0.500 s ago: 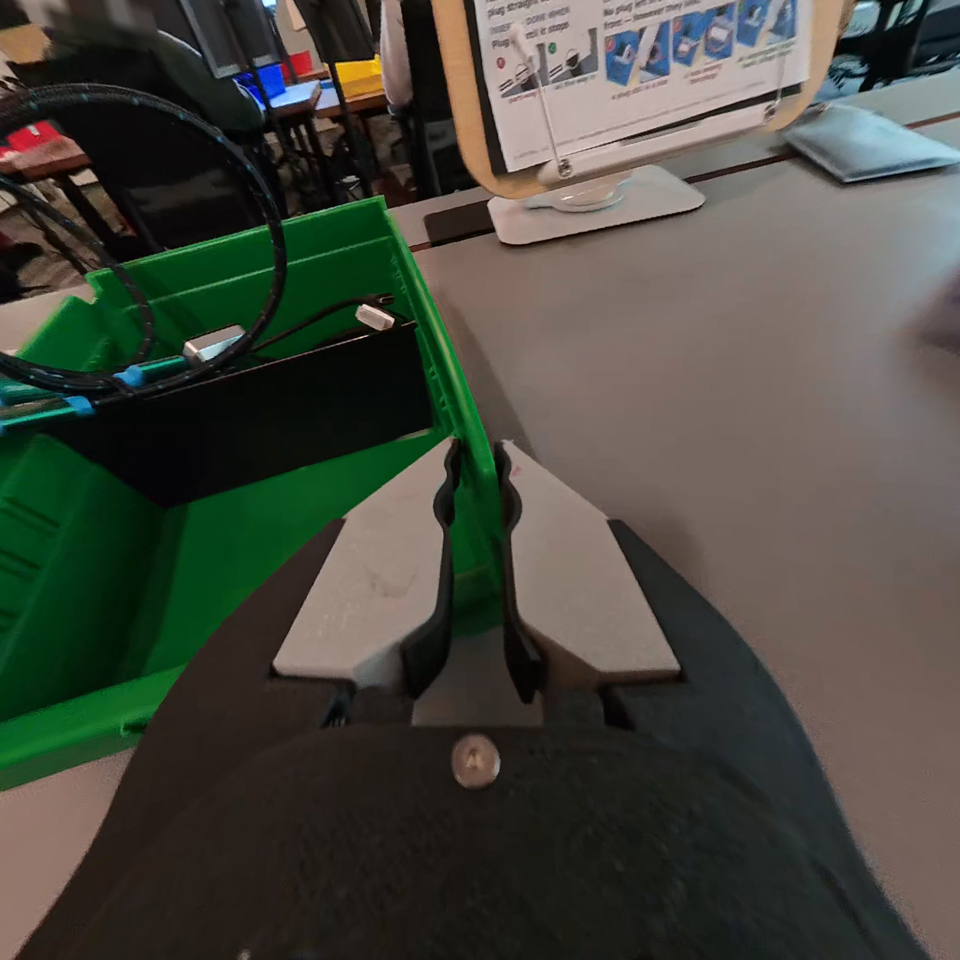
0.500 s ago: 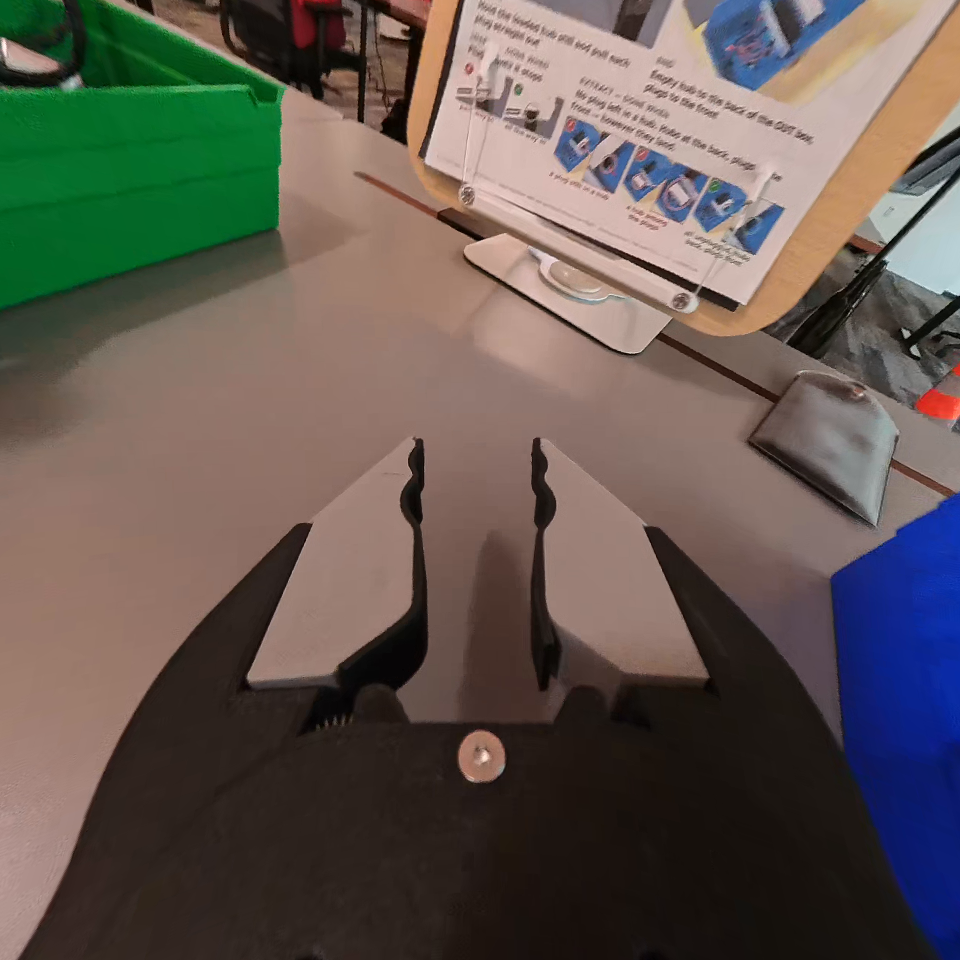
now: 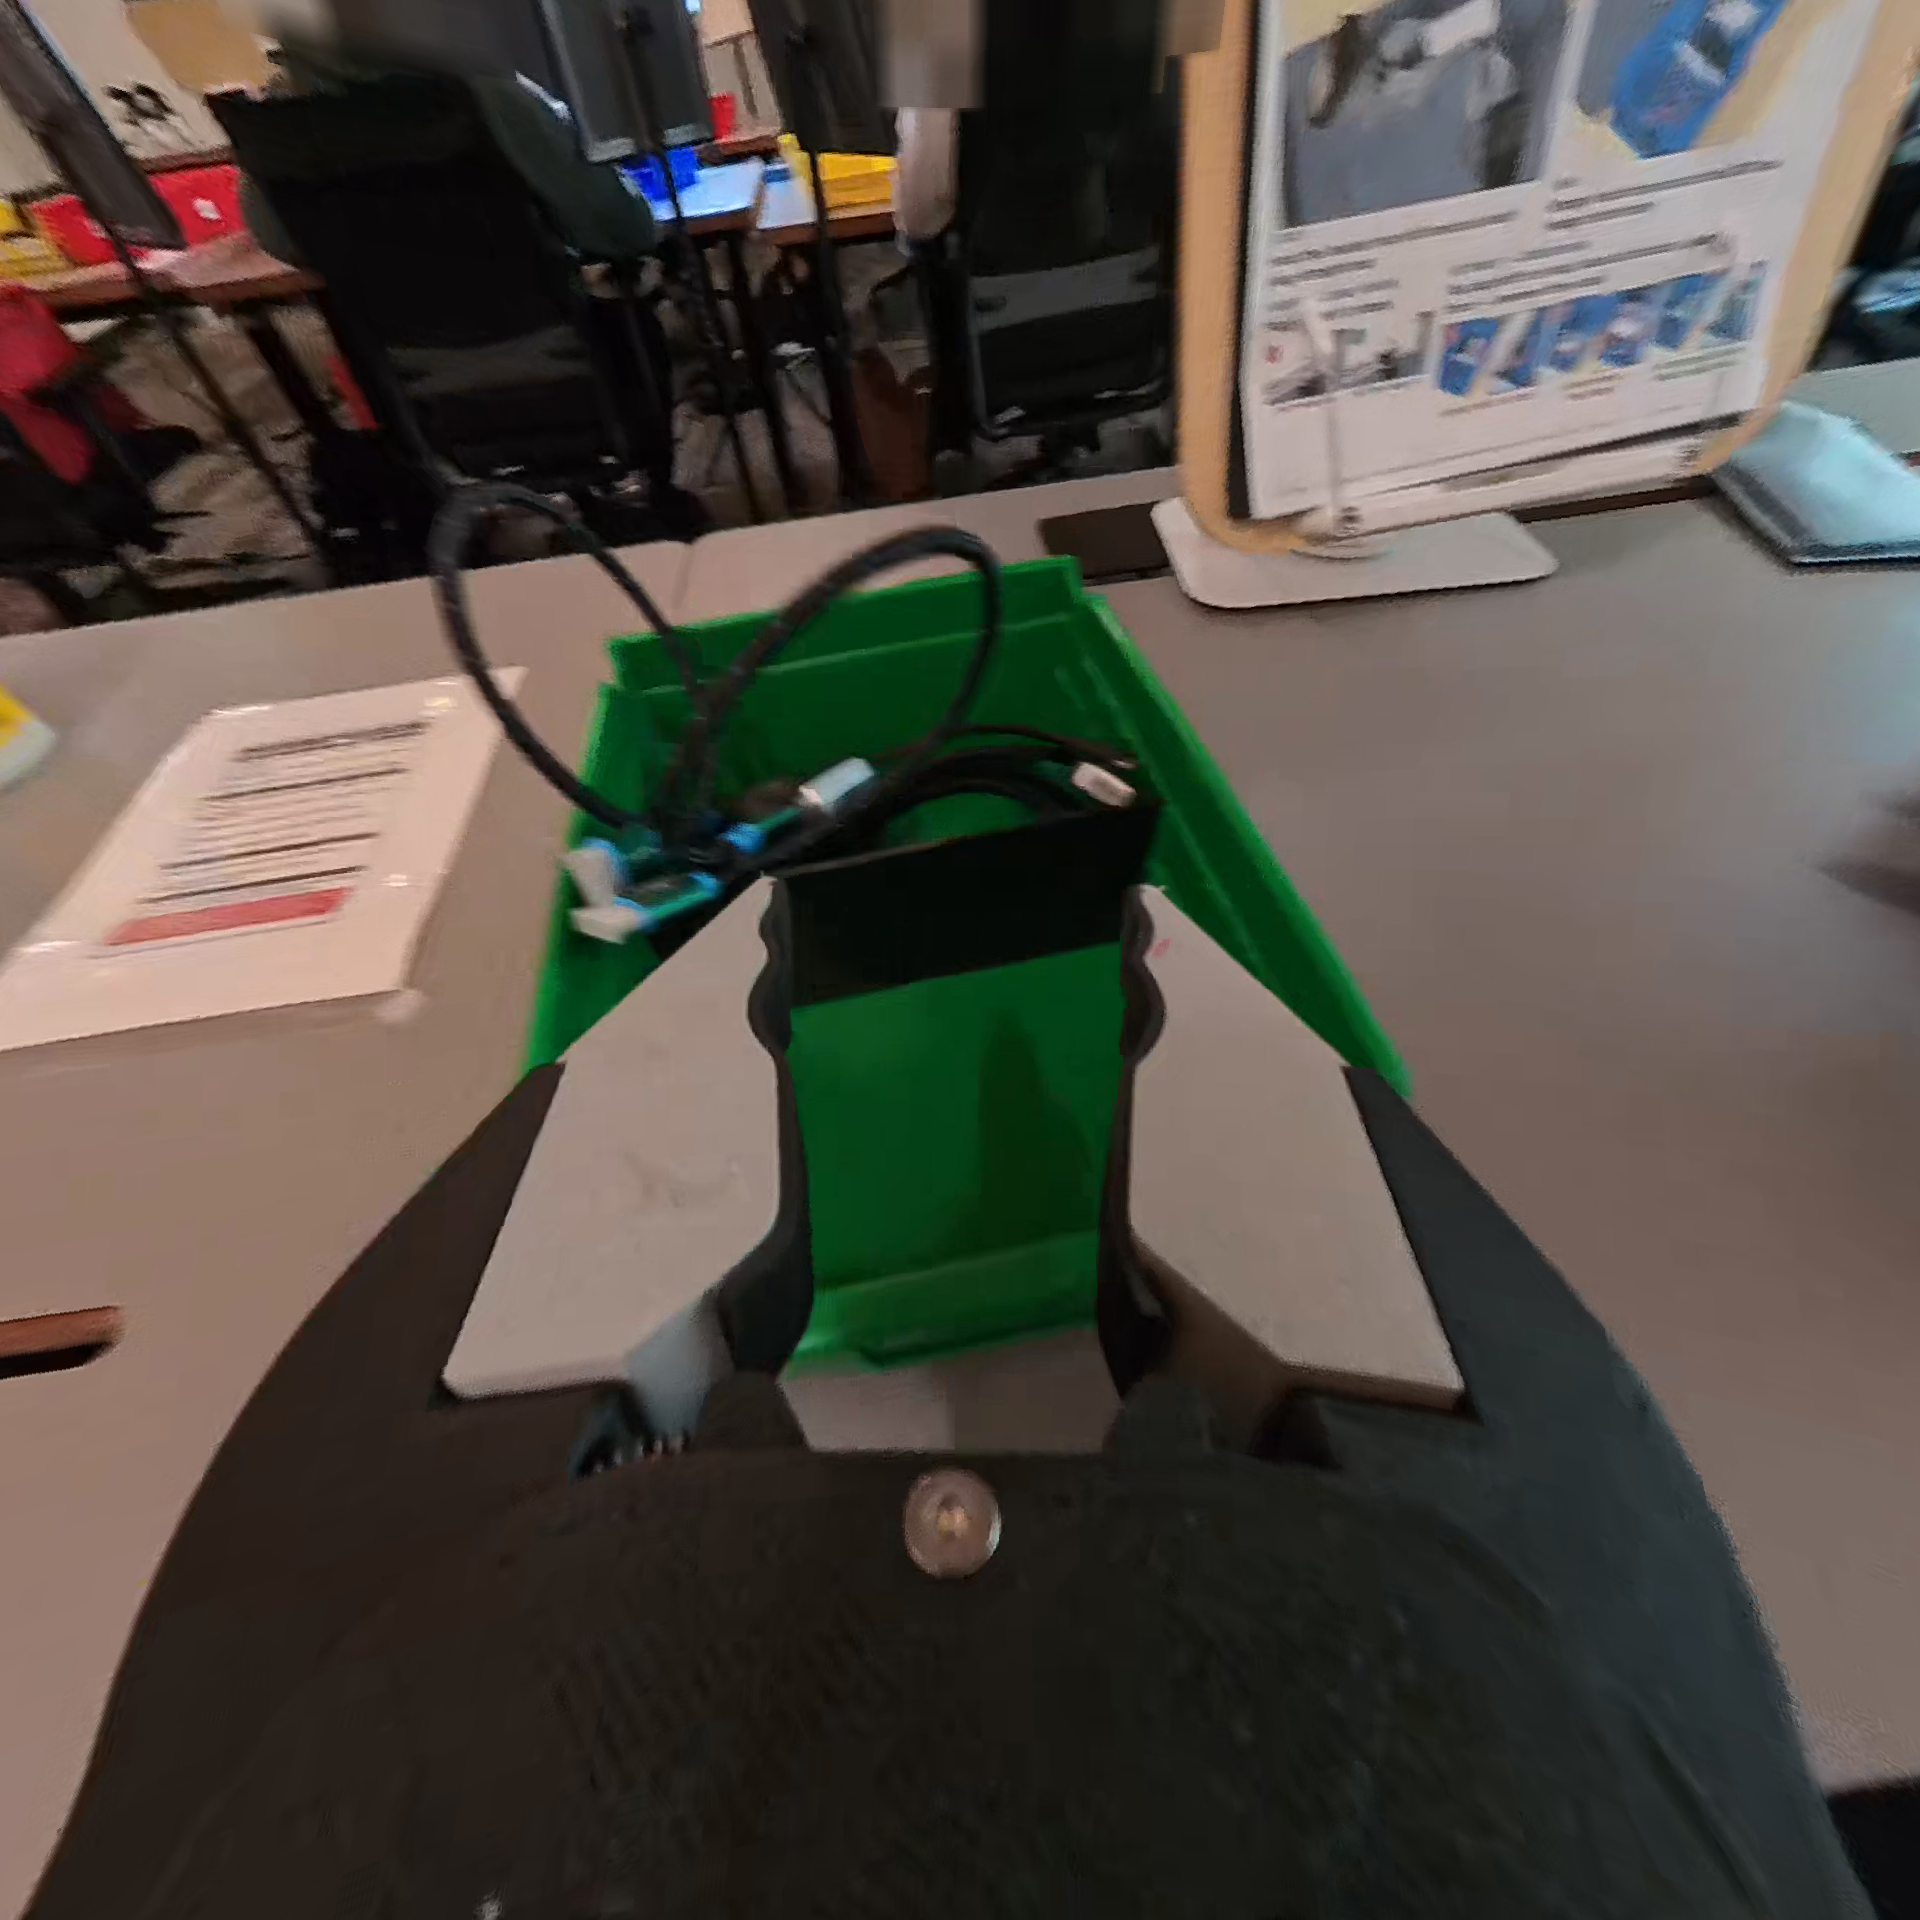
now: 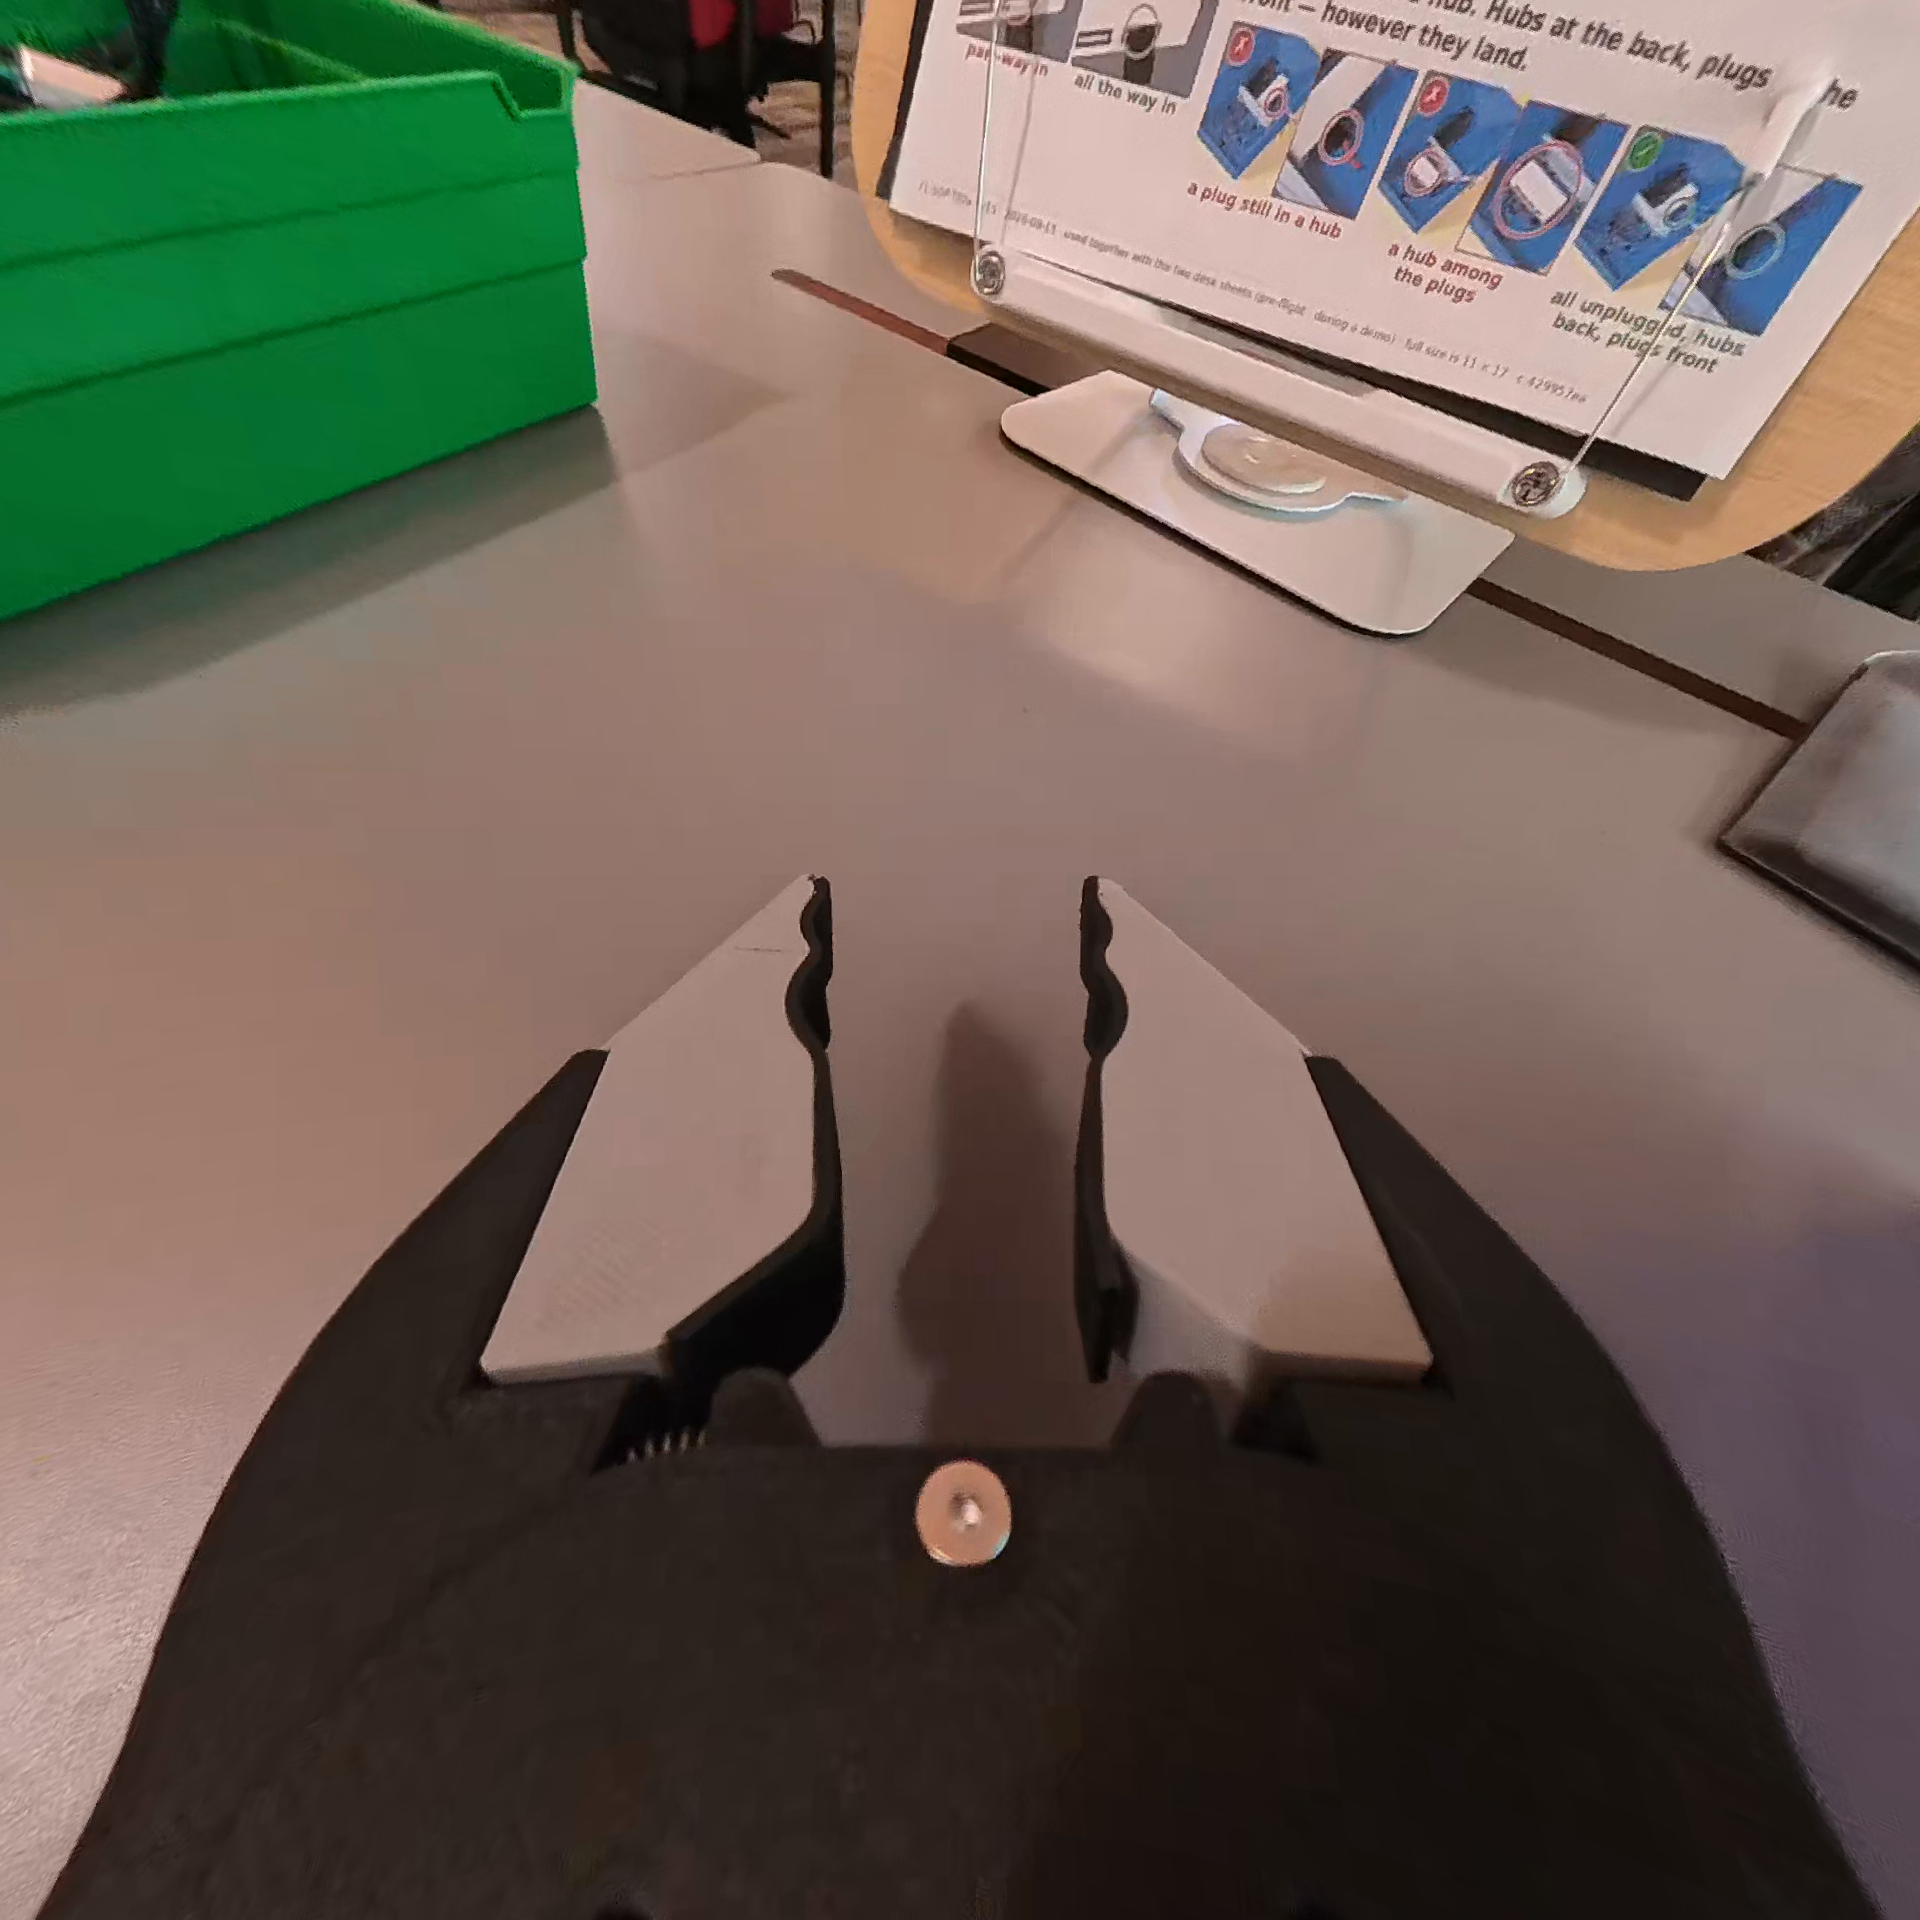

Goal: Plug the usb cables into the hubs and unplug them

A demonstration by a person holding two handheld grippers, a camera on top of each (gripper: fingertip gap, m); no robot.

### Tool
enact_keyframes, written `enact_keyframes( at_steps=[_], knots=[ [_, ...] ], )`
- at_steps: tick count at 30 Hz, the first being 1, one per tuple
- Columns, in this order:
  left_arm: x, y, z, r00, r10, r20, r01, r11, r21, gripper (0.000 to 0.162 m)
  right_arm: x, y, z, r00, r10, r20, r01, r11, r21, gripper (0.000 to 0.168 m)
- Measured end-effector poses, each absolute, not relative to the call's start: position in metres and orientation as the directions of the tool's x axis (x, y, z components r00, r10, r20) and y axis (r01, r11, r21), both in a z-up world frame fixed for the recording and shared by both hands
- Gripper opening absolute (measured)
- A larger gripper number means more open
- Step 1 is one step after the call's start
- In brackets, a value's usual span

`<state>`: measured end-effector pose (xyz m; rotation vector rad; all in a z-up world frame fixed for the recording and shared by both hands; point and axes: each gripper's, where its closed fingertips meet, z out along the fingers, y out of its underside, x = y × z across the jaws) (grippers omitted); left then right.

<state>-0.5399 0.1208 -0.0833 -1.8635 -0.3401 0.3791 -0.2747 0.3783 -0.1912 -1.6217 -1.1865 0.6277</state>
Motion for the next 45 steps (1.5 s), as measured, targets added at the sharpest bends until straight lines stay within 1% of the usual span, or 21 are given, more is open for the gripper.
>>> enact_keyframes(
  at_steps=[4,6,8,9,10,11,12,15,22,31,36,41,45],
  knots=[
    [-0.583,0.137,-0.066,0.903,0.414,-0.116,0.064,-0.396,-0.916,0.065,-0.273,0.377,-0.186,0.387,0.909,0.151,0.373,-0.005,-0.928,0.046],
    [-0.595,0.155,-0.068,0.916,0.373,-0.147,0.052,-0.474,-0.879,0.063,-0.272,0.376,-0.184,0.394,0.902,0.174,0.369,0.018,-0.929,0.048],
    [-0.615,0.170,-0.077,0.898,0.380,-0.221,0.032,-0.558,-0.829,0.061,-0.271,0.377,-0.183,0.403,0.894,0.198,0.373,0.038,-0.927,0.048],
    [-0.624,0.177,-0.081,0.891,0.370,-0.262,0.010,-0.594,-0.804,0.053,-0.271,0.377,-0.183,0.406,0.890,0.210,0.375,0.047,-0.926,0.048],
    [-0.628,0.184,-0.088,0.893,0.343,-0.290,-0.013,-0.626,-0.780,0.041,-0.271,0.376,-0.183,0.407,0.886,0.221,0.378,0.057,-0.924,0.048],
    [-0.633,0.188,-0.096,0.894,0.322,-0.312,-0.023,-0.662,-0.749,0.023,-0.270,0.376,-0.183,0.408,0.884,0.229,0.379,0.065,-0.923,0.048],
    [-0.637,0.190,-0.099,0.888,0.310,-0.341,-0.038,-0.688,-0.725,0.009,-0.270,0.376,-0.182,0.411,0.881,0.235,0.377,0.070,-0.924,0.048],
    [-0.648,0.191,-0.075,0.827,0.321,-0.462,-0.122,-0.700,-0.704,0.000,-0.267,0.378,-0.179,0.429,0.874,0.229,0.360,0.067,-0.931,0.046],
    [-0.629,0.210,0.008,0.811,0.298,-0.503,-0.242,-0.612,-0.753,0.000,-0.264,0.380,-0.179,0.438,0.875,0.205,0.350,0.044,-0.936,0.046],
    [-0.599,0.243,0.096,0.720,0.317,-0.617,-0.420,-0.508,-0.752,0.000,-0.265,0.379,-0.181,0.428,0.871,0.242,0.376,0.072,-0.924,0.044],
    [-0.590,0.258,0.121,0.731,0.323,-0.601,-0.433,-0.461,-0.775,0.000,-0.265,0.380,-0.182,0.427,0.872,0.240,0.382,0.067,-0.922,0.044],
    [-0.589,0.260,0.138,0.708,0.331,-0.624,-0.469,-0.439,-0.766,0.000,-0.266,0.381,-0.183,0.427,0.870,0.247,0.390,0.069,-0.918,0.044],
    [-0.585,0.256,0.162,0.686,0.347,-0.640,-0.493,-0.424,-0.759,0.000,-0.268,0.381,-0.184,0.422,0.867,0.266,0.404,0.082,-0.911,0.044]
  ],
)
